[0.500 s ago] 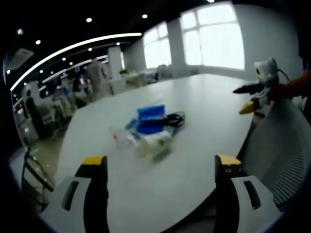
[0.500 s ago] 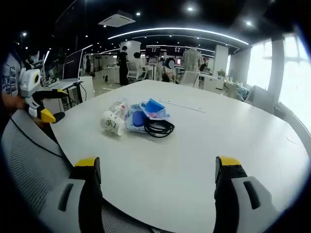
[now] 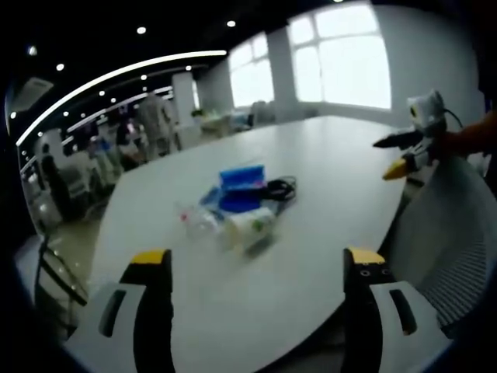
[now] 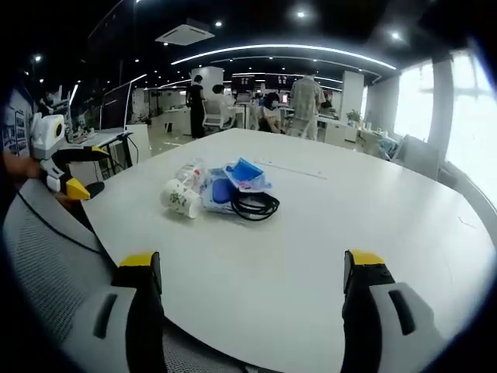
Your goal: Arrange the tabletop items into an orderly group along one side of the table until the central work area is clear of visible clutter.
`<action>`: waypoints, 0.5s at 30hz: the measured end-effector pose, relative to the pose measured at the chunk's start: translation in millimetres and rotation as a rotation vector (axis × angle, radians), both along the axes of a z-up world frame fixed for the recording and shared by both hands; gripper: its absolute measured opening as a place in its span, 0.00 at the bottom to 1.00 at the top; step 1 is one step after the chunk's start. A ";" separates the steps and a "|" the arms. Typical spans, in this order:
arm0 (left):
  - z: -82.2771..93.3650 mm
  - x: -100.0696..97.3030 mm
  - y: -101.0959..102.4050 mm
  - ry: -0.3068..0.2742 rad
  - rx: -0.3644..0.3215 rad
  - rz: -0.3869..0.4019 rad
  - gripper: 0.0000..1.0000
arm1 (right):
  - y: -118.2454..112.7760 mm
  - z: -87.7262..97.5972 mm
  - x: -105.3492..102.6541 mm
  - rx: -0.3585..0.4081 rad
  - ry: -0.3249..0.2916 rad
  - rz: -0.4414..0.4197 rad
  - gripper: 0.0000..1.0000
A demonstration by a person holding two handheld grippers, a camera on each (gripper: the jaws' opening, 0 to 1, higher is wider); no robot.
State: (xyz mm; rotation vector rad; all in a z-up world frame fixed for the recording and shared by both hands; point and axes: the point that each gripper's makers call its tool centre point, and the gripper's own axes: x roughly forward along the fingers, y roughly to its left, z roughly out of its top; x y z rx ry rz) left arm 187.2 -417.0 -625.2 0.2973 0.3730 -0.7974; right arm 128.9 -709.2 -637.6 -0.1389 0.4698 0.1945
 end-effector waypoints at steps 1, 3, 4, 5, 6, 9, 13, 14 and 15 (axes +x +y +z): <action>0.1 0.1 0.1 -0.001 0.000 0.001 0.88 | 0.4 0.3 -0.2 -0.001 0.000 0.002 0.98; 1.1 0.4 0.4 -0.003 -0.004 0.004 0.88 | 0.7 0.3 -0.3 -0.003 0.001 0.004 0.98; 1.9 0.8 0.7 -0.006 -0.008 0.007 0.88 | 0.3 -0.5 -0.5 -0.005 0.005 0.004 0.98; 3.3 1.0 0.5 -0.007 -0.018 0.009 0.88 | 0.2 -0.9 -0.5 -0.006 0.005 0.004 0.98; 4.5 1.6 0.7 -0.012 -0.023 0.012 0.88 | 0.3 -0.5 -0.3 -0.006 0.003 0.004 0.98; 4.7 2.6 1.8 -0.015 -0.025 0.018 0.88 | 0.3 -0.7 -0.3 -0.006 0.003 0.004 0.97; 5.5 2.6 2.0 -0.019 -0.028 0.019 0.88 | -0.3 -1.3 -0.2 -0.009 0.006 0.003 0.97; 5.5 2.6 2.1 -0.018 -0.028 0.020 0.88 | -0.3 -1.8 -0.4 -0.009 0.008 0.003 0.96; 5.3 2.6 2.3 -0.018 -0.028 0.021 0.88 | -0.8 -1.4 -0.3 -0.011 0.007 0.001 0.94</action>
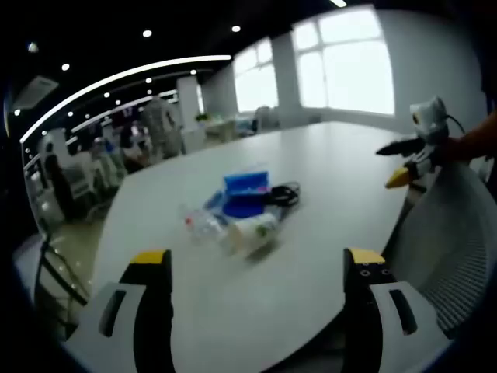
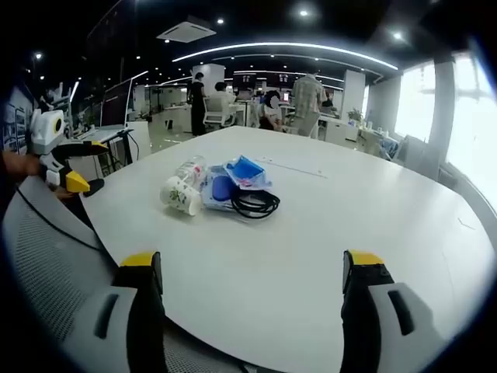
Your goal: Arrange the tabletop items into an orderly group along one side of the table until the central work area is clear of visible clutter.
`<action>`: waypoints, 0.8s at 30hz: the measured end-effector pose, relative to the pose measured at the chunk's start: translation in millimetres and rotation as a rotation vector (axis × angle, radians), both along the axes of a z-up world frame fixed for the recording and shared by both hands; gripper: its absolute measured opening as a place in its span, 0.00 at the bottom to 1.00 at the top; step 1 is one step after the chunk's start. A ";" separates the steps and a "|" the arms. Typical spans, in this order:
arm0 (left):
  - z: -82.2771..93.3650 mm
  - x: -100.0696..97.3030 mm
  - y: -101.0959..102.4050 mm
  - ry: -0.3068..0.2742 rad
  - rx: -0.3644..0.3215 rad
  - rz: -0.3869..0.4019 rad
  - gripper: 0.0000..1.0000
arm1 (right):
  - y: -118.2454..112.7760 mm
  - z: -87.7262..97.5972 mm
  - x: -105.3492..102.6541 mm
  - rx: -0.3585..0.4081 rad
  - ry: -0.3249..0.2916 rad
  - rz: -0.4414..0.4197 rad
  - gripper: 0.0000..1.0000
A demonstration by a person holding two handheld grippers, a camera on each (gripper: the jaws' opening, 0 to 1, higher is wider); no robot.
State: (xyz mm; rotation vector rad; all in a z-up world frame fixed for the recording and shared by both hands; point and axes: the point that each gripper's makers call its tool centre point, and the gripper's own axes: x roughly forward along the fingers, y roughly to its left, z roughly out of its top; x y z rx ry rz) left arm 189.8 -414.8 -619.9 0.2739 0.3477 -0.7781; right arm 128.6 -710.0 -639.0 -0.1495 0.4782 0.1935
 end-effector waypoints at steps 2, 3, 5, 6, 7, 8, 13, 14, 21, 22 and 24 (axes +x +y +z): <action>-2.2 0.2 0.5 0.009 0.009 0.002 0.88 | -1.7 1.1 0.2 0.003 -0.003 -0.008 0.92; -3.7 -0.3 0.4 0.016 0.018 0.001 0.88 | -2.4 1.1 0.2 0.008 -0.002 -0.013 0.93; -5.2 -0.9 0.1 0.020 0.024 -0.003 0.88 | -2.5 2.2 0.9 0.022 -0.008 -0.016 0.94; -6.0 -1.6 -0.4 0.024 0.027 -0.007 0.88 | -2.4 2.7 0.9 0.019 -0.009 -0.017 0.94; -6.3 -2.3 -1.1 0.027 0.028 -0.011 0.88 | -2.6 2.7 1.1 0.017 -0.010 -0.017 0.95; -7.0 -2.9 -1.6 0.030 0.030 -0.015 0.88 | -2.6 2.6 1.0 0.017 -0.010 -0.017 0.95; -8.3 -4.9 -3.4 0.040 0.035 -0.025 0.88 | -2.4 0.5 0.2 0.019 0.003 -0.018 0.95; -8.2 -4.8 -3.2 0.039 0.036 -0.025 0.88 | -3.0 0.2 0.0 0.023 0.005 -0.021 0.95; 1.8 -1.6 -0.5 0.004 -0.002 -0.004 0.88 | -2.7 3.2 0.0 0.028 -0.007 -0.023 0.95; 1.6 -1.4 -0.6 0.004 -0.002 -0.002 0.88 | -2.2 3.9 -0.1 0.029 -0.008 -0.022 0.95; -0.6 -1.7 -0.4 0.010 0.011 -0.003 0.88 | -1.3 5.5 0.3 0.029 -0.017 -0.017 0.95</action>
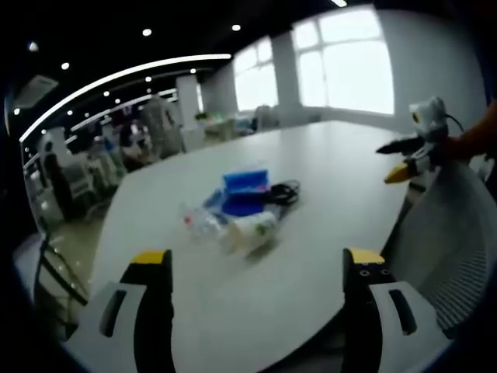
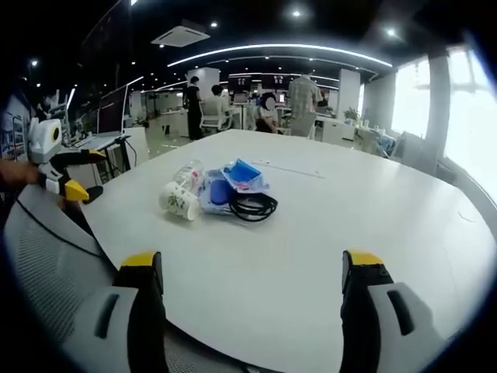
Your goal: Arrange the tabletop items into an orderly group along one side of the table until the central work area is clear of visible clutter.
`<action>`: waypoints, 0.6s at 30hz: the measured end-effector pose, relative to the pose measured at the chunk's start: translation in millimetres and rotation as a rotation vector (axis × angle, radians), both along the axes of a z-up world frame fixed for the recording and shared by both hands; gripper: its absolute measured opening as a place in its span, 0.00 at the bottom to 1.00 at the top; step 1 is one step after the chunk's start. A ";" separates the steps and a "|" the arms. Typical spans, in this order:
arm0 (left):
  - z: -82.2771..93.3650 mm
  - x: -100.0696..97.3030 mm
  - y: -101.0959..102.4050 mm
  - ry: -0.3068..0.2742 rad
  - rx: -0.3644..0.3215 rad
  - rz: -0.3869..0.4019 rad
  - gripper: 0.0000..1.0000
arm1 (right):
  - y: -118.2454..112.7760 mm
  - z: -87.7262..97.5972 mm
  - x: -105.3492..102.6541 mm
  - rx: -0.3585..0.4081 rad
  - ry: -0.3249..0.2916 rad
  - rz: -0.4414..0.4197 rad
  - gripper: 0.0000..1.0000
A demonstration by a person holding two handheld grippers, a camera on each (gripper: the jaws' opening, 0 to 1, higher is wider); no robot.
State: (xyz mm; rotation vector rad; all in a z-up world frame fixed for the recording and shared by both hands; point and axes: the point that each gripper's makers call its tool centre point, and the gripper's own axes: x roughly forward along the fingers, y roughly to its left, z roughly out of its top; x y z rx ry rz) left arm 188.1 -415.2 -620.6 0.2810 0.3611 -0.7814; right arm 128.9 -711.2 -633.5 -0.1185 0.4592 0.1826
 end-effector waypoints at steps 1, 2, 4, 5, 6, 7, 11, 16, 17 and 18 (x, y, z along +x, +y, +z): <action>0.9 -0.5 -1.2 -0.005 0.001 -0.005 0.88 | 0.2 0.6 0.1 -0.002 -0.003 0.002 0.95; 1.4 -0.3 -1.3 -0.008 0.000 -0.006 0.88 | 0.6 1.0 0.1 0.001 -0.005 0.004 0.96; 1.4 0.2 -0.7 -0.006 -0.003 -0.004 0.88 | 1.2 1.7 0.2 0.006 -0.009 0.006 0.96; 0.1 0.5 0.0 0.000 -0.001 -0.001 0.88 | 1.3 2.2 0.4 0.006 -0.012 0.007 0.96; -1.1 0.4 0.1 0.003 0.006 -0.002 0.88 | 1.8 2.3 0.4 0.006 -0.012 0.009 0.96; -1.5 0.0 -0.2 0.004 0.009 -0.005 0.88 | 2.0 2.0 0.2 0.004 -0.011 0.011 0.96; -1.7 -0.6 -0.8 0.004 0.014 -0.009 0.88 | 3.2 3.0 0.2 0.000 -0.017 0.019 0.96; -3.5 -1.4 -1.4 0.008 0.026 -0.013 0.88 | 3.2 0.8 -0.2 -0.006 -0.008 0.024 0.95; -3.9 -1.4 -1.0 0.007 0.029 -0.011 0.88 | 3.2 0.9 -0.1 -0.005 -0.008 0.023 0.95; -3.7 -1.2 -0.8 0.007 0.027 -0.010 0.88 | 3.1 1.0 -0.1 -0.005 -0.008 0.022 0.95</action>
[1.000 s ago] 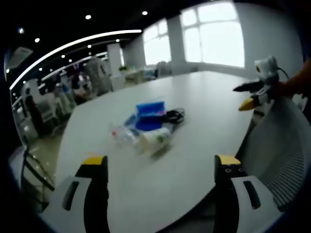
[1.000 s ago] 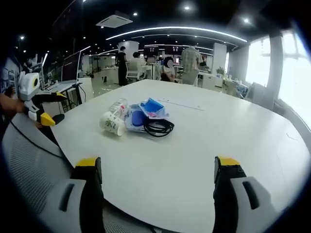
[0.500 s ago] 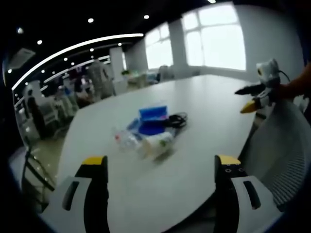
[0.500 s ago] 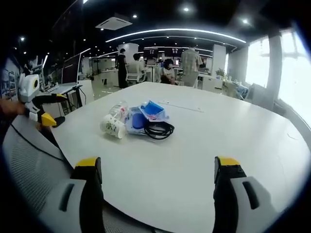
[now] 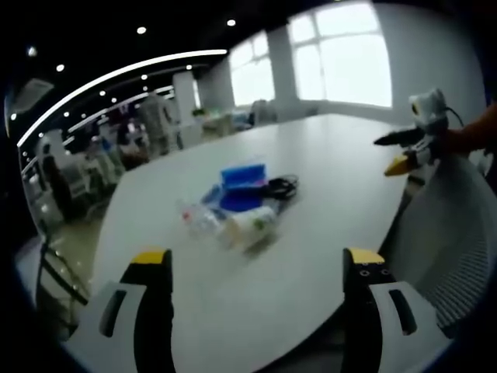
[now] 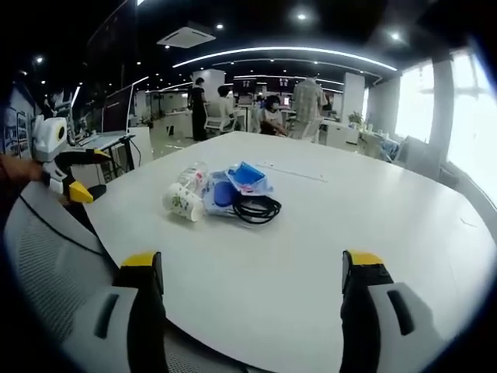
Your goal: Arrange the tabletop items into an orderly group along one side of the table until the central work area is clear of visible clutter.
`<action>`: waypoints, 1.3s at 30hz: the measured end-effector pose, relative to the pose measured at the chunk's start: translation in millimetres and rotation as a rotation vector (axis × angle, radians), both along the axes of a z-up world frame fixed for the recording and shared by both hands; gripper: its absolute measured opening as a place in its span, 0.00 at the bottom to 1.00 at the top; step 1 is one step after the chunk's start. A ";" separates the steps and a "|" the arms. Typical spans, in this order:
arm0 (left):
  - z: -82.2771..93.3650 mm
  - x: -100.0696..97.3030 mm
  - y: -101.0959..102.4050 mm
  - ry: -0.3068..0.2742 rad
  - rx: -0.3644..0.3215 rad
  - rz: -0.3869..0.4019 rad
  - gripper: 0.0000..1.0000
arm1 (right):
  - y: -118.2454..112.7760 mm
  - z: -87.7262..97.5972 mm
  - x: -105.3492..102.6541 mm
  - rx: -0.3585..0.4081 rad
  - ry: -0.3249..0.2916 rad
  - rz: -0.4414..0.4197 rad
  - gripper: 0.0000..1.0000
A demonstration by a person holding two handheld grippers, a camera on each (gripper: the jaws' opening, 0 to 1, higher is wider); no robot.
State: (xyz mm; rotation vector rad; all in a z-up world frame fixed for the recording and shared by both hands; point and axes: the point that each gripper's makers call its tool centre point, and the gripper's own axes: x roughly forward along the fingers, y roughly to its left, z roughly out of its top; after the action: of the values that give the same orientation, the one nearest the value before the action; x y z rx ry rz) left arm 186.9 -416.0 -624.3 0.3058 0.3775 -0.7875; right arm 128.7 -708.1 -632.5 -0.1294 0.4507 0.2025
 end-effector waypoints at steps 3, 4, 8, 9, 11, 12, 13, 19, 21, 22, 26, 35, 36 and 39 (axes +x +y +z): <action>0.6 1.3 1.6 0.000 -0.006 0.010 0.88 | -0.1 -0.8 -0.2 0.000 0.003 0.000 0.95; 0.9 1.7 1.9 -0.001 -0.007 0.012 0.88 | -0.2 -0.8 -0.1 0.000 0.004 -0.001 0.95; 4.0 2.8 1.2 -0.005 -0.030 0.017 0.86 | -0.4 -2.0 -0.3 -0.002 0.009 0.001 0.95; 3.8 2.8 1.3 -0.001 -0.032 0.018 0.84 | -0.5 -2.1 -0.3 -0.003 0.009 0.000 0.95; 0.7 -1.4 -1.0 0.059 -0.054 0.010 0.72 | -0.5 -2.7 -0.3 -0.004 0.013 0.001 0.95; 1.2 -0.9 -0.6 0.059 -0.056 0.009 0.69 | -0.7 -2.9 -0.3 -0.005 0.014 0.001 0.95; 1.8 0.4 -0.2 0.050 -0.056 0.009 0.70 | -1.1 -3.1 -0.3 -0.007 0.015 -0.001 0.95; -1.3 4.5 -1.5 0.077 -0.065 -0.014 0.65 | -2.3 -3.4 0.0 -0.006 0.015 -0.005 0.95; -2.6 6.0 -4.6 0.093 -0.068 -0.036 0.61 | -2.9 -2.9 0.1 -0.007 0.012 -0.007 0.94; -3.7 8.2 -6.7 0.099 -0.067 -0.047 0.60 | -3.2 -2.7 0.2 -0.004 0.011 -0.008 0.94; -8.7 14.8 -11.9 0.117 -0.058 -0.074 0.59 | -3.0 -3.1 0.2 -0.001 0.013 -0.007 0.94; -22.2 40.9 -28.9 0.159 -0.059 -0.116 0.48 | -3.9 -1.5 0.7 0.006 0.003 -0.012 0.94; -24.4 44.8 -32.1 0.166 -0.062 -0.122 0.47 | -3.9 -1.5 0.6 0.006 0.003 -0.012 0.94; -29.1 52.8 -38.5 0.191 -0.067 -0.132 0.40 | -3.4 -0.9 0.8 0.004 -0.001 -0.008 0.94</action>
State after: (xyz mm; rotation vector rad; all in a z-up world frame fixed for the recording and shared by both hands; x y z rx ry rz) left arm 239.7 -454.6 -653.3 0.1940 0.5131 -0.9602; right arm 129.5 -711.5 -633.5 -0.1242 0.4503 0.1956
